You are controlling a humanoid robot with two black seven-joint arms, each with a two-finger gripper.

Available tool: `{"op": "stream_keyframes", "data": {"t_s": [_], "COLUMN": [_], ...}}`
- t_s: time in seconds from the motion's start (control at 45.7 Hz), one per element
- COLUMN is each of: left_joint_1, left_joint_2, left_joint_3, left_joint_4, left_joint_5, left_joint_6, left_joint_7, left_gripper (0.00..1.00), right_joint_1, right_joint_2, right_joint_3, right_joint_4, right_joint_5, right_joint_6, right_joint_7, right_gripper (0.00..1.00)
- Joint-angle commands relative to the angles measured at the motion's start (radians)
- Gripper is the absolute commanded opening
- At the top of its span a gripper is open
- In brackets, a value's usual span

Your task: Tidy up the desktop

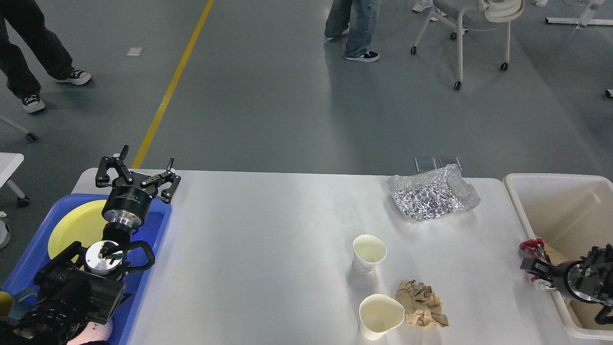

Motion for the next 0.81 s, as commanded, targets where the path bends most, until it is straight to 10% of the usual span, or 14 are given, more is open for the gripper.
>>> {"op": "stream_keyframes", "data": {"t_s": [0.0, 0.175, 0.788], "left_joint_1": [0.0, 0.0, 0.0], "left_joint_2": [0.0, 0.0, 0.0], "left_joint_3": [0.0, 0.0, 0.0], "left_joint_4": [0.0, 0.0, 0.0], "left_joint_5": [0.0, 0.0, 0.001], "left_joint_6": [0.0, 0.0, 0.0], "left_joint_7": [0.0, 0.0, 0.0], "left_gripper": [1.0, 1.0, 1.0], "right_joint_1": [0.0, -0.001, 0.036], "right_joint_2": [0.004, 0.006, -0.016], "right_joint_3": [0.007, -0.001, 0.002], "right_joint_4": [0.001, 0.001, 0.013], "right_joint_5": [0.001, 0.001, 0.003], "right_joint_6": [-0.001, -0.004, -0.078], "right_joint_7": [0.026, 0.025, 0.026], "right_gripper": [0.43, 0.0, 0.0]}}
